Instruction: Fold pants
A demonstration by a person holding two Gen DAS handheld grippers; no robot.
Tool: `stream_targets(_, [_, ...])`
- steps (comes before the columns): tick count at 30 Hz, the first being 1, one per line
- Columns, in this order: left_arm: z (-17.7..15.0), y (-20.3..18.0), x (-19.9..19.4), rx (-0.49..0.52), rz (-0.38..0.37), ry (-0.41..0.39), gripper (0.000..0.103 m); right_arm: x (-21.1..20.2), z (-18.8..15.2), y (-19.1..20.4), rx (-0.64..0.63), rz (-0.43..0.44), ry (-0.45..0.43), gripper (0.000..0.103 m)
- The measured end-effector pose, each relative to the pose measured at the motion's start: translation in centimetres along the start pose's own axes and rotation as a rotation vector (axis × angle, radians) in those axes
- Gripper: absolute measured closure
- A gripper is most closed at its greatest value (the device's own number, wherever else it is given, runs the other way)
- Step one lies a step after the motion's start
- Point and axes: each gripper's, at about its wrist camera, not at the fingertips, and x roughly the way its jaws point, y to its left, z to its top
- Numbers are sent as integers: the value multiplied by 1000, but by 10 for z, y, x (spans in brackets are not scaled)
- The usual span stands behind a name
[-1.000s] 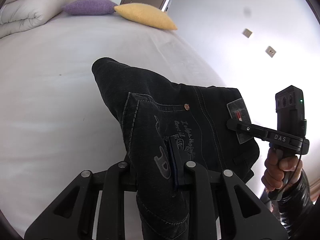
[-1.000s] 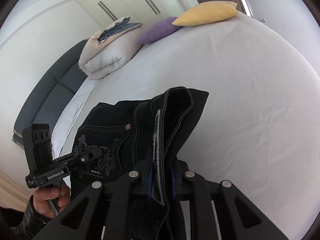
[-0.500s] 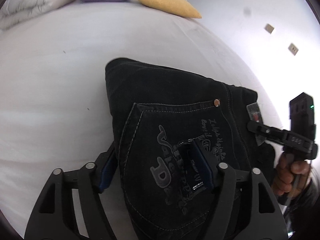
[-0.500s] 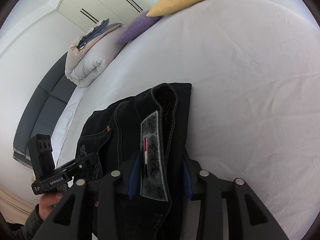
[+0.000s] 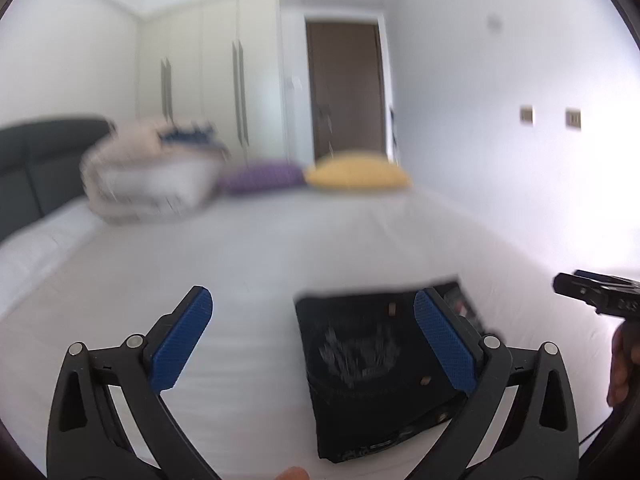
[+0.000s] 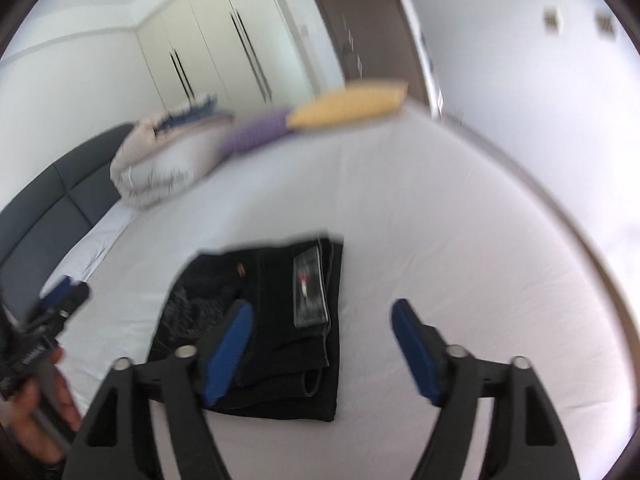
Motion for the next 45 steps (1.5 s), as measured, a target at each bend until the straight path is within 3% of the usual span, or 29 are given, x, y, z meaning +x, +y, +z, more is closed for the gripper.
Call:
stream_targets(3, [20,-30,-47,23,114,-109,0,-58,8,18,-25,-29,-183,0])
stream_targets(4, [23,-31,-70,31,193,-146,0,-75,11,24,-35,-43,-236,0])
stream_targets(6, [40,-38,-78,34,249,-160,0,-103,20,34,-51,-56,-315,0])
stream_targets(10, [51,-26,-106,-20,243,-83,0,-153,35,50,-76,-86,-423,0])
stream_targets(14, [46,-23,-123,-61,220,37,0,-190,42,65,-112,-87,-462,0])
stream_targets(20, [4,-31,-115,-89,165,218,0,-189,16,73,-95,-101,-270,0])
stream_targets(26, [-45,-41,-66,-91,162,349,0,-160,-21,62,-29,-158,-105,0])
stream_targets(31, [-72,-41,-25,-92,145,401,0,-146,-37,74,-60,-178,-40,0])
stream_targets(37, [-84,-40,-20,-100,139,442,0,-126,-53,94,-132,-199,39,0])
stream_targets(45, [-90,-36,-20,-108,137,470,0,-110,-66,100,-137,-200,108,0])
